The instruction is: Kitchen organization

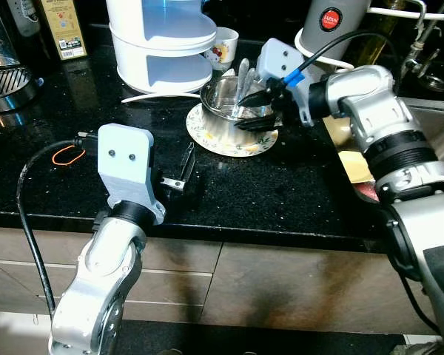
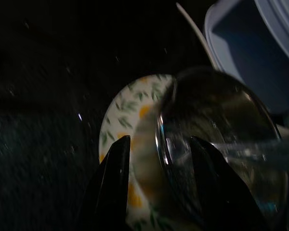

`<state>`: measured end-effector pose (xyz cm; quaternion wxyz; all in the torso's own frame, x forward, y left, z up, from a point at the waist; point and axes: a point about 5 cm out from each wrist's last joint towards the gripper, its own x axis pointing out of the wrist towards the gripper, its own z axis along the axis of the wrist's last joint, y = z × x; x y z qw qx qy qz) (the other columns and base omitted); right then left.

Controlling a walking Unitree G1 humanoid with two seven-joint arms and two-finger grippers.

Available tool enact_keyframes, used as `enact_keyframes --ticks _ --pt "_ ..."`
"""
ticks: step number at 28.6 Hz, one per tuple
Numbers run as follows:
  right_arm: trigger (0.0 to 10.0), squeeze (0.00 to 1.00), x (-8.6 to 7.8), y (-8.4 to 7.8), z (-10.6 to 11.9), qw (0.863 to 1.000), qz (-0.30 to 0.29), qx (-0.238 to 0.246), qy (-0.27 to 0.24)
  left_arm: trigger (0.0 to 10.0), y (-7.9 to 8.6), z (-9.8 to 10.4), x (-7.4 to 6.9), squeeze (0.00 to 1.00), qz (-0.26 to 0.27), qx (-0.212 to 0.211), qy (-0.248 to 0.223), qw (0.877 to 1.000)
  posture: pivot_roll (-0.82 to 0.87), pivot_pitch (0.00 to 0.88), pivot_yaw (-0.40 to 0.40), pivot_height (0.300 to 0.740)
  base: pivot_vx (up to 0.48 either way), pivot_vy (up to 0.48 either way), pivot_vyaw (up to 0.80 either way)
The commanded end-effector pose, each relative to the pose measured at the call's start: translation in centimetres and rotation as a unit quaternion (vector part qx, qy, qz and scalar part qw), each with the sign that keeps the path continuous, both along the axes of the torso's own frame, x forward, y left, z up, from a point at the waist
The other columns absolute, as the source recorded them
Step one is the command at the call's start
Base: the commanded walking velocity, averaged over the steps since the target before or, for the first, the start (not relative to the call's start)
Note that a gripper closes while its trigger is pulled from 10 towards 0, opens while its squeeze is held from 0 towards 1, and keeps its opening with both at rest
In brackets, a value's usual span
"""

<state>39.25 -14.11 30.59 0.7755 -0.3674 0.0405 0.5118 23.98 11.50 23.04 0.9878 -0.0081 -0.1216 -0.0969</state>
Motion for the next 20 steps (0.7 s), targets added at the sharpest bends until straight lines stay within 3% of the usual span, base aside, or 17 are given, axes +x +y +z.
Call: enact_keyframes --ticks 1,4,9,14,20 --pt "10.0 0.00 0.3 -0.7 -0.5 0.998 -0.028 -0.048 -0.007 10.0 -0.3 -0.2 0.0 0.00 -0.005 -0.001 0.003 1.000 0.12 0.018 -0.103 0.732 0.000 0.000 0.00" --pt "10.0 0.00 0.7 -1.1 -1.1 0.994 -0.063 -0.088 -0.016 10.0 -0.2 -0.1 0.0 0.00 -0.005 -0.002 0.003 1.000 0.12 0.024 -0.104 0.732 0.000 0.000 0.00" --pt "10.0 0.00 0.8 -1.2 -1.5 0.991 -0.070 -0.115 -0.016 10.0 -0.2 -0.1 -0.1 0.00 -0.005 -0.003 0.002 1.000 0.12 0.026 -0.104 0.732 0.000 0.000 0.00" --pt "10.0 0.00 0.4 -0.7 -2.8 0.986 -0.030 -0.162 0.010 10.0 -0.2 0.0 -0.1 0.00 -0.005 -0.005 0.002 1.000 0.12 0.029 -0.104 0.732 0.000 0.000 0.00" --pt "10.0 0.00 -0.2 -0.7 -2.8 0.979 0.025 -0.203 0.018 10.0 -0.2 0.1 0.0 0.00 -0.005 -0.007 0.002 1.000 0.11 0.032 -0.107 0.732 0.000 0.000 0.00"
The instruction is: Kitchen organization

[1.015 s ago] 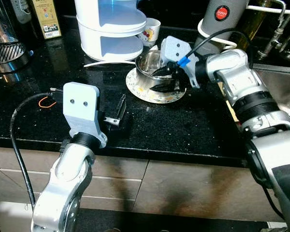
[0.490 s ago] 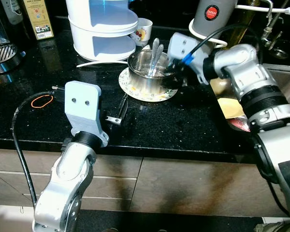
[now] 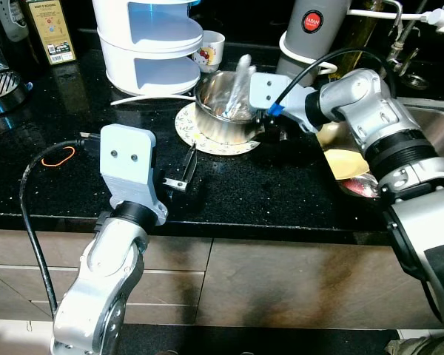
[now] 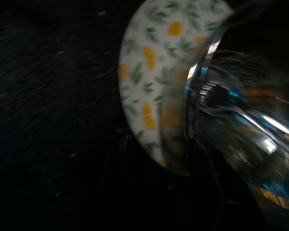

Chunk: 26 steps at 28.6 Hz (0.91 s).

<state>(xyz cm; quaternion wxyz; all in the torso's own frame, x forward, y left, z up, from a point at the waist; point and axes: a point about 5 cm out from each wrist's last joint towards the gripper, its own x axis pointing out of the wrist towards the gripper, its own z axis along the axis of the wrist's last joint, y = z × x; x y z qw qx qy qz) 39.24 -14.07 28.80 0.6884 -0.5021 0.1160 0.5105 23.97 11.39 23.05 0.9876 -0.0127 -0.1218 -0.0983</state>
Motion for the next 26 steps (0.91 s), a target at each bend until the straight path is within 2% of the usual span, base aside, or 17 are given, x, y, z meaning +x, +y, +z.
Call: enact_keyframes --ticks 1,7,26 --pt "10.0 0.00 -0.2 -0.8 -0.9 0.999 0.001 -0.031 0.025 10.0 -0.1 0.0 0.0 0.00 -0.003 -0.003 0.001 1.000 0.11 0.032 -0.107 0.732 0.000 0.000 0.00" --pt "10.0 0.00 -0.2 -0.8 0.2 1.000 0.010 -0.022 0.012 10.0 -0.1 0.0 0.0 0.00 -0.002 -0.008 0.002 1.000 0.11 0.035 -0.110 0.732 0.000 0.000 0.00" --pt "10.0 0.00 0.3 -0.2 1.4 0.999 -0.003 0.030 -0.040 10.0 -0.3 0.1 -0.1 0.00 -0.004 -0.016 0.003 1.000 0.10 0.044 -0.109 0.732 0.000 0.000 0.00"
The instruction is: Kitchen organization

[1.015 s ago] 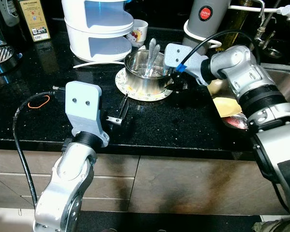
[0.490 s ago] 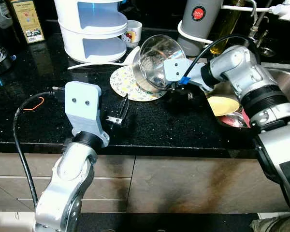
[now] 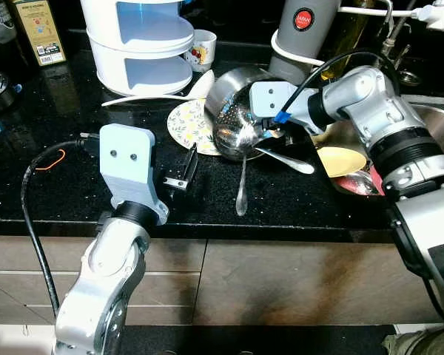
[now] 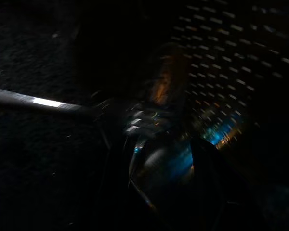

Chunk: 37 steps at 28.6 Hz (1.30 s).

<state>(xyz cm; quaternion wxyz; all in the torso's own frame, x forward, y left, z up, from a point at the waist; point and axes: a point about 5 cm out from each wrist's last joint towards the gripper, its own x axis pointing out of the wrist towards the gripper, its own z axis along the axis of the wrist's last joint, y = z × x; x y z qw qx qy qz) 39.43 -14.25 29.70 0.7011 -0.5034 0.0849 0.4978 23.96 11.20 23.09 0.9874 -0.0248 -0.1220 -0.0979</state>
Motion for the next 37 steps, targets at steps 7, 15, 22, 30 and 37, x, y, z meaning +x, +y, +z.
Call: enact_keyframes --ticks 7,15,22,30,37 --pt "10.0 0.00 0.5 0.4 0.6 0.998 -0.027 0.047 -0.027 10.0 -0.2 0.1 -0.1 0.00 -0.003 -0.005 0.001 1.000 0.10 0.045 -0.109 0.732 0.000 0.000 0.00" --pt "10.0 0.00 1.0 1.0 1.0 0.993 -0.057 0.089 -0.045 10.0 -0.2 0.2 -0.1 0.00 -0.004 -0.007 -0.001 1.000 0.10 0.041 -0.112 0.732 0.000 0.000 0.00" --pt "10.0 0.00 1.6 1.7 2.0 0.982 -0.095 0.149 -0.072 10.0 -0.4 0.3 -0.1 0.00 -0.004 -0.009 -0.002 1.000 0.10 0.036 -0.116 0.732 0.000 0.000 0.00" --pt "10.0 0.00 1.9 2.8 3.6 0.961 -0.119 0.231 -0.098 10.0 -0.4 0.3 -0.1 0.00 -0.004 -0.010 -0.004 1.000 0.10 0.034 -0.117 0.732 0.000 0.000 0.00" --pt "10.0 0.00 1.9 3.3 3.5 0.958 -0.118 0.242 -0.100 10.0 -0.4 0.3 -0.1 0.00 -0.002 -0.011 -0.004 1.000 0.10 0.037 -0.120 0.732 0.000 0.000 0.00"
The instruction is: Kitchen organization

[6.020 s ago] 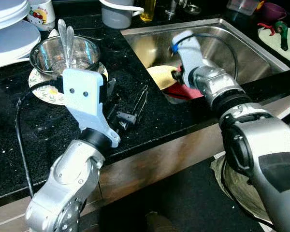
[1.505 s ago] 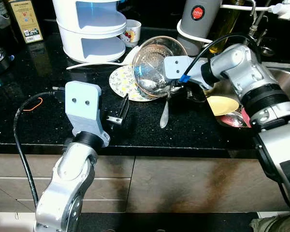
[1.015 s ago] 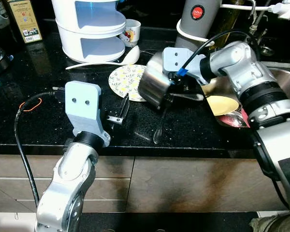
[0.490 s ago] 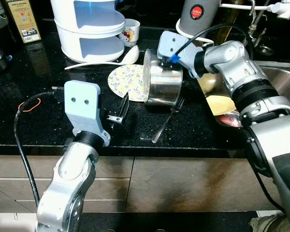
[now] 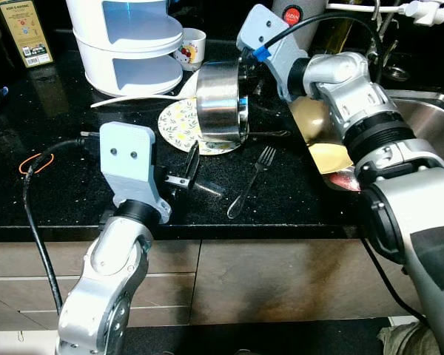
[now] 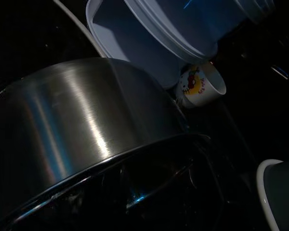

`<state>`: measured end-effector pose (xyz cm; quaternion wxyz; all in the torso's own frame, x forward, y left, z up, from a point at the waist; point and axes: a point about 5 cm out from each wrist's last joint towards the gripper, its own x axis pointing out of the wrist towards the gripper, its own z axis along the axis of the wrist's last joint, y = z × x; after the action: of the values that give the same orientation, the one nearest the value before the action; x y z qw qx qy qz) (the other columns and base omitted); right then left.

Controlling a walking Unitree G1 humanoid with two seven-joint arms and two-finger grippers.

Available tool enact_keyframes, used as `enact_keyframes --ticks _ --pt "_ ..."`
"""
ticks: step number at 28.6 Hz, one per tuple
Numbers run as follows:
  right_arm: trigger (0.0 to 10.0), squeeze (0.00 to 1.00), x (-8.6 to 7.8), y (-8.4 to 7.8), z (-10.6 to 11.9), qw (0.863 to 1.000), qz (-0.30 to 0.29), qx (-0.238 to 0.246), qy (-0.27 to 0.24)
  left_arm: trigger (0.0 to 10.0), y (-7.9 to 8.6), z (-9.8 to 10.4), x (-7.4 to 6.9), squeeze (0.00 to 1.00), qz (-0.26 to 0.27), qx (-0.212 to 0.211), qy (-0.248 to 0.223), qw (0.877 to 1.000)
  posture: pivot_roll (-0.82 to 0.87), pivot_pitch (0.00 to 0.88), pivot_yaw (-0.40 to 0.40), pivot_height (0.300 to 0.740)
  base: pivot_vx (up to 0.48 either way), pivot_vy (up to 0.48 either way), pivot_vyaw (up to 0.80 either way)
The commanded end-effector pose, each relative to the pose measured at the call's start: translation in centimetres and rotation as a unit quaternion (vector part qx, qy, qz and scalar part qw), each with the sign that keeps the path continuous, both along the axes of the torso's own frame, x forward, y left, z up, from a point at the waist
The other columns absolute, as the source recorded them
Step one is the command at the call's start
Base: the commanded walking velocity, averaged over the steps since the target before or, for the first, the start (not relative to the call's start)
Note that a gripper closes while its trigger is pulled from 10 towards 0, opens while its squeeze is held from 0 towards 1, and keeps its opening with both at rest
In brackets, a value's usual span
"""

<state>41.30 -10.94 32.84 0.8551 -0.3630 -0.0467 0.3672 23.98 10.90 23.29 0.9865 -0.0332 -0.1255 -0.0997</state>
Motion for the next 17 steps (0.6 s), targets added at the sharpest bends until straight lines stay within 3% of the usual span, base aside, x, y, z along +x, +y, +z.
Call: enact_keyframes --ticks 1,11,17 --pt "10.0 0.00 0.0 0.0 0.3 1.000 -0.002 0.013 0.001 10.0 -0.1 0.1 -0.1 0.00 0.001 -0.002 -0.001 1.000 0.10 0.039 -0.120 0.732 0.000 0.000 0.00" --pt "10.0 0.00 -0.1 0.4 0.4 1.000 0.011 0.021 -0.004 10.0 -0.1 0.2 -0.1 0.00 0.001 -0.003 -0.001 1.000 0.10 0.041 -0.118 0.732 0.000 0.000 0.00" --pt "10.0 0.00 -0.3 1.9 0.2 0.998 0.038 0.045 -0.007 10.0 -0.1 0.2 0.0 0.00 0.000 -0.004 -0.002 1.000 0.10 0.041 -0.118 0.732 0.000 0.000 0.00"
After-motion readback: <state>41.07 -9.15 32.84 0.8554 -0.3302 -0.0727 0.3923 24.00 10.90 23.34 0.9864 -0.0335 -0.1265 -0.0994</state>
